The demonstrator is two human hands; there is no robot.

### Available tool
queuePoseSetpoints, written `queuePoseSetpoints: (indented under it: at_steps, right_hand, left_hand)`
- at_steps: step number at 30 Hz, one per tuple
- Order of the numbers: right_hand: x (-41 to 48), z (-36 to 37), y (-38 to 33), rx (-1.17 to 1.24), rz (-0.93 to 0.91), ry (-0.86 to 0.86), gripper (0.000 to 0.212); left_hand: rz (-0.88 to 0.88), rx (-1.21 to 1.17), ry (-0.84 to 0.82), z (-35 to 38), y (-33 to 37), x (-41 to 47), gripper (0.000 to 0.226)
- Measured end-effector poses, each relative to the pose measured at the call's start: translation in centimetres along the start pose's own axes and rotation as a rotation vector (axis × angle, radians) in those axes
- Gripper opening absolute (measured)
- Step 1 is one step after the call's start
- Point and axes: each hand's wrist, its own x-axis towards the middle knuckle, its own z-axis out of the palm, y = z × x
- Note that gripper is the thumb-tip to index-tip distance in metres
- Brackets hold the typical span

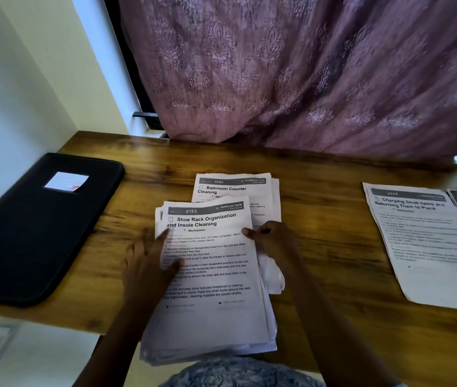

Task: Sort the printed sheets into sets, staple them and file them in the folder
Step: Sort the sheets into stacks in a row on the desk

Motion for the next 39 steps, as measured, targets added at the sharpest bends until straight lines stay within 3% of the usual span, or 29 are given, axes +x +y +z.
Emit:
queuePoseSetpoints:
  at_steps: [2, 5, 12, 19, 22, 26, 32, 36, 39]
  right_hand:
    - [-0.3, 0.3, -0.4, -0.098, -0.041, -0.036, 0.036]
    - [-0.5, 0.2, -0.8, -0.212, -0.101, -0.016, 0.026]
    - [0.2, -2.1, 0.0, -0.211, -0.117, -0.039, 0.025]
    - [2.6, -10.6, 3.5, -0.088, 0.022, 0.088, 0.025]
    - [4.1, -14.0, 5.3, -0.048, 0.060, 0.149, 0.031]
    - [5.6, -15.9, 6.4, -0.054, 0.040, 0.244, 0.035]
    - [5.4, -15.2, 7.7, -0.347, -0.124, 0.441, 0.075]
    - [4.1, -12.6, 9.5, -0.671, -0.308, 0.123, 0.077]
    - [4.6, -11.8, 11.1, -0.720, -0.323, 0.081, 0.106]
  left_hand:
    - [-0.002, 0.048, -0.096, 0.4, 0.3, 0.0, 0.078]
    - [0.017, 0.027, -0.106, 0.6, 0.6, 0.0, 0.081]
    - [0.127, 0.041, -0.116, 1.4, 2.5, -0.2, 0.090]
    - [0.137, 0.077, -0.066, 1.1, 4.9, 0.4, 0.075]
    - [0.340, 0.007, -0.061, 0.8, 11.1, 1.2, 0.069]
    - [0.689, 0.105, -0.226, 3.8, 19.7, 2.2, 0.072]
    - [0.681, 0.174, -0.395, 7.2, 23.2, 2.7, 0.080]
    - [0.655, 0.159, -0.413, 7.6, 23.8, 2.7, 0.080]
    - [0.654, 0.148, -0.417, 7.9, 24.2, 3.0, 0.088]
